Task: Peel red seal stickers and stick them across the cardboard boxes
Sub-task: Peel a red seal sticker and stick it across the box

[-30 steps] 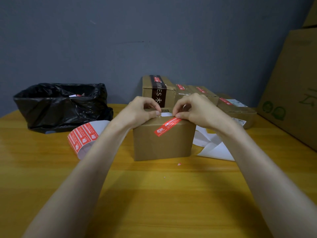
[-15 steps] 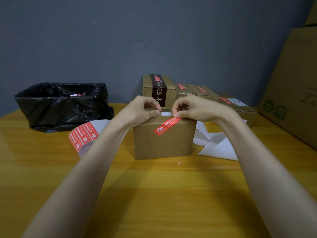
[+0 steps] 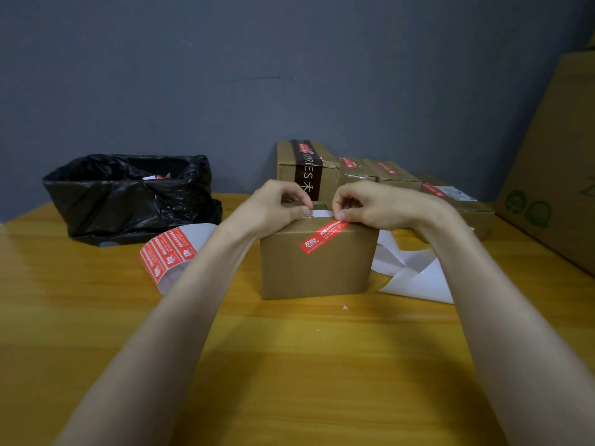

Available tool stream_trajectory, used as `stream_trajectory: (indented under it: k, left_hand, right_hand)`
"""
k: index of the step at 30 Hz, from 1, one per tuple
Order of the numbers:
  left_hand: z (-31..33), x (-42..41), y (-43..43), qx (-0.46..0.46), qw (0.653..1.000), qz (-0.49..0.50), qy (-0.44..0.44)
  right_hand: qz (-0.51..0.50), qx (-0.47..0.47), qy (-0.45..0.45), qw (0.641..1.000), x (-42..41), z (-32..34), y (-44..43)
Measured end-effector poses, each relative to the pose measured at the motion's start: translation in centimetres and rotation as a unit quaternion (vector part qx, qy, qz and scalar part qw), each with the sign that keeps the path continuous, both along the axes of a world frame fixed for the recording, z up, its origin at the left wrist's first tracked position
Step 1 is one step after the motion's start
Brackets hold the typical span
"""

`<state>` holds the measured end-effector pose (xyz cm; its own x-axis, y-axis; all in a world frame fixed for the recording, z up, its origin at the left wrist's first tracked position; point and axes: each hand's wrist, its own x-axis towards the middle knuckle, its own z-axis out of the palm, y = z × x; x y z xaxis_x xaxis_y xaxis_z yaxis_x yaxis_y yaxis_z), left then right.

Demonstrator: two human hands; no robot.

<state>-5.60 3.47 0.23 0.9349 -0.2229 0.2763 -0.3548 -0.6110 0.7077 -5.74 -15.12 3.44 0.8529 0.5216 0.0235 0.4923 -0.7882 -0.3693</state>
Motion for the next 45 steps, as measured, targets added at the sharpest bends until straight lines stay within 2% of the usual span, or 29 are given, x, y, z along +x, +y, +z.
stream_trajectory:
  k: [4,9,11,19,23,31,34,45]
  left_hand:
    - [-0.1,0.1,0.1,-0.003,1.0,-0.001,-0.002]
    - [0.0,0.0,0.0,-0.007,1.0,-0.005,-0.002]
    - [0.0,0.0,0.0,-0.008,1.0,-0.004,-0.001]
    - [0.1,-0.1,0.0,-0.009,1.0,-0.006,-0.001]
    - [0.0,0.0,0.0,-0.007,1.0,-0.008,-0.001]
    - [0.0,0.1,0.1,-0.01,1.0,-0.014,-0.001]
    - [0.0,0.0,0.1,-0.01,1.0,-0.014,0.0]
    - [0.1,-0.1,0.1,-0.006,1.0,-0.012,0.006]
  right_hand:
    - [-0.012,-0.014,-0.05,0.999,-0.3,-0.1,0.5]
    - [-0.029,0.048,-0.064,0.996,-0.6,-0.3,0.4]
    - [-0.031,0.046,-0.072,0.996,-0.5,-0.3,0.2]
    - [-0.005,-0.039,0.016,0.999,0.1,0.8,0.3]
    - [-0.001,-0.042,-0.007,0.999,-0.2,1.1,0.4]
    - [-0.02,0.073,-0.089,0.993,-1.4,0.0,0.5]
    - [-0.025,0.12,-0.076,0.989,-1.7,-0.4,0.3]
    - [-0.019,0.156,-0.039,0.987,-1.9,-0.6,0.1]
